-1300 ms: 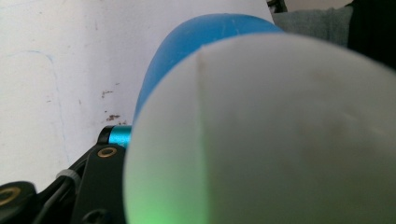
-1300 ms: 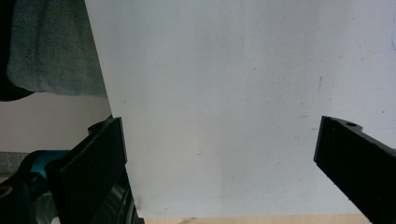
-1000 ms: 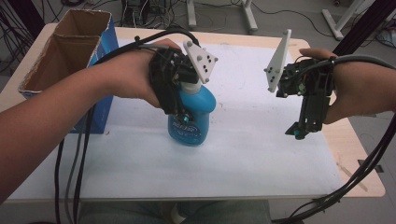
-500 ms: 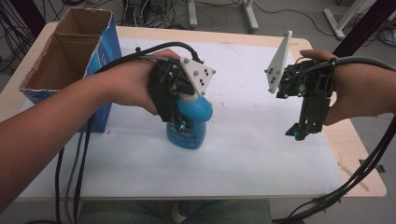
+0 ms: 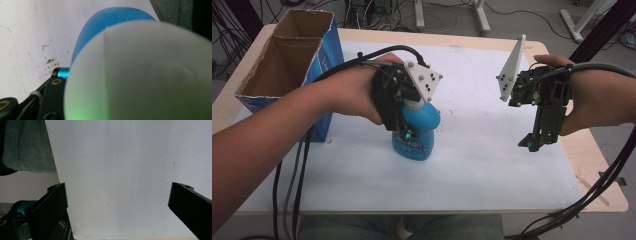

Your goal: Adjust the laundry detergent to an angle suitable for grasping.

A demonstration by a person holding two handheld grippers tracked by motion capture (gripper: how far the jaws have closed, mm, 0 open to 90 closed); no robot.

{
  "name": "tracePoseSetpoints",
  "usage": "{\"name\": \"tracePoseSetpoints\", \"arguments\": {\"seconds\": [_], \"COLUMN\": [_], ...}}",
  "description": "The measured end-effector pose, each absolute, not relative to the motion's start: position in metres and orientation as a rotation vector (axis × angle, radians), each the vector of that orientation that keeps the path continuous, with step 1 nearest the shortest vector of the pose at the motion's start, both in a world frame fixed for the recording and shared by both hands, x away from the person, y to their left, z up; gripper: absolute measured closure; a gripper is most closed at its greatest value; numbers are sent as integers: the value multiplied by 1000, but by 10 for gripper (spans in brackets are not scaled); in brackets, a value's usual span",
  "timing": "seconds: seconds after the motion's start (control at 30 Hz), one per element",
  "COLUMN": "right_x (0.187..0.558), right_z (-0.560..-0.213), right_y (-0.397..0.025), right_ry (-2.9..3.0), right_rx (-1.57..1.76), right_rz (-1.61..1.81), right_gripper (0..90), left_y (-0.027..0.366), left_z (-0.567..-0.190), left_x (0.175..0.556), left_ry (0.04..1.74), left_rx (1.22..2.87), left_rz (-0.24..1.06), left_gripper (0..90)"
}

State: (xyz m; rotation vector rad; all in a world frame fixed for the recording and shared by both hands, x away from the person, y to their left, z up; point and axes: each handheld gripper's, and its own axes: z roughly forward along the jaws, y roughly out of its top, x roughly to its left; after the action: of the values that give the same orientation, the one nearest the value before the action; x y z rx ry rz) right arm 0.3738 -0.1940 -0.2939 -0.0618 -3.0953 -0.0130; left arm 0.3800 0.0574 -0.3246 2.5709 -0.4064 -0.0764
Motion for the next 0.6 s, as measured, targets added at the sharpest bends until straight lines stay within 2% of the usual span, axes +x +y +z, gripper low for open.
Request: {"name": "tracePoseSetpoints", "arguments": {"seconds": [0.1,0.2,0.6], "right_x": [374,374,375], "right_z": [-294,-293,-295], "right_y": [-195,-196,-193], "right_ry": [-3096,-3097,-3098], "right_rx": [-63,-65,-51], "right_rz": [-14,-14,-15], "right_gripper": [15,15,14], "left_y": [56,56,64], "left_z": [-325,-325,-317], "left_x": [380,380,381], "left_ry": [-418,-412,-343], "left_rx": [2574,2577,2637], "left_rz": [-69,-76,-74], "left_gripper": [423,353,277]}}
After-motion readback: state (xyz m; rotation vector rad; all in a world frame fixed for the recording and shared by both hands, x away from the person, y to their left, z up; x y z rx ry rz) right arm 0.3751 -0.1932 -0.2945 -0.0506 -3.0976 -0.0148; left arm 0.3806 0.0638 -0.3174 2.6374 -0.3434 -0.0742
